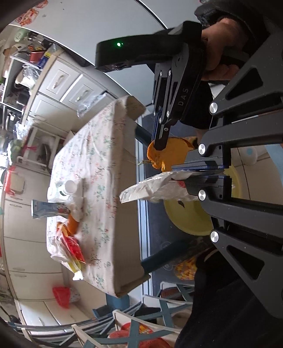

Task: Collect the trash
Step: 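Open both grippers over the yellow basin to drop peel and bag, then move both tools back toward the table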

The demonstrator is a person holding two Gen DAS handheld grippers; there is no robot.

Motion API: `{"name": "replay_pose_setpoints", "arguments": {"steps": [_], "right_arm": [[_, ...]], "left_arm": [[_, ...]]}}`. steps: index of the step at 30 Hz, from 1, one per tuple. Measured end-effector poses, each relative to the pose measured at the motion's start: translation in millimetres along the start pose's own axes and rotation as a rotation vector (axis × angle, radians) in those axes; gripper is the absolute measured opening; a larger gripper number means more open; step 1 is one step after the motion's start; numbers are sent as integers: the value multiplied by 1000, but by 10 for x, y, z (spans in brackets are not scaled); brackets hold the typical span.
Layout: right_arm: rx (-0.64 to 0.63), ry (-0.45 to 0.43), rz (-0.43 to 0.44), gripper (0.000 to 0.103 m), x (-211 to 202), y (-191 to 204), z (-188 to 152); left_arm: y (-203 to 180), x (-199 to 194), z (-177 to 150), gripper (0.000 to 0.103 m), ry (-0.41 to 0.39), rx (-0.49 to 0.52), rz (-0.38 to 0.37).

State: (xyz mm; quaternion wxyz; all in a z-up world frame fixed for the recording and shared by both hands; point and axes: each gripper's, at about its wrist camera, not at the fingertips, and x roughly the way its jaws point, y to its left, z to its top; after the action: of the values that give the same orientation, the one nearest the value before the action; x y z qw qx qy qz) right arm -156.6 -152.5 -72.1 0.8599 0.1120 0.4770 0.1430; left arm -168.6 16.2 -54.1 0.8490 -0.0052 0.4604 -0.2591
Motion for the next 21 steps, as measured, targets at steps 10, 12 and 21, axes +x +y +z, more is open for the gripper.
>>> {"name": "replay_pose_setpoints", "arguments": {"steps": [10, 12, 21], "right_arm": [[-53, 54, -30, 30, 78, 112, -130], [-40, 38, -39, 31, 53, 76, -118], [-7, -42, -64, 39, -72, 15, -51]], "left_arm": [[-67, 15, -145, 46, 32, 40, 78], [-83, -18, -140, 50, 17, 50, 98], [-180, -132, -126, 70, -69, 126, 234]]}}
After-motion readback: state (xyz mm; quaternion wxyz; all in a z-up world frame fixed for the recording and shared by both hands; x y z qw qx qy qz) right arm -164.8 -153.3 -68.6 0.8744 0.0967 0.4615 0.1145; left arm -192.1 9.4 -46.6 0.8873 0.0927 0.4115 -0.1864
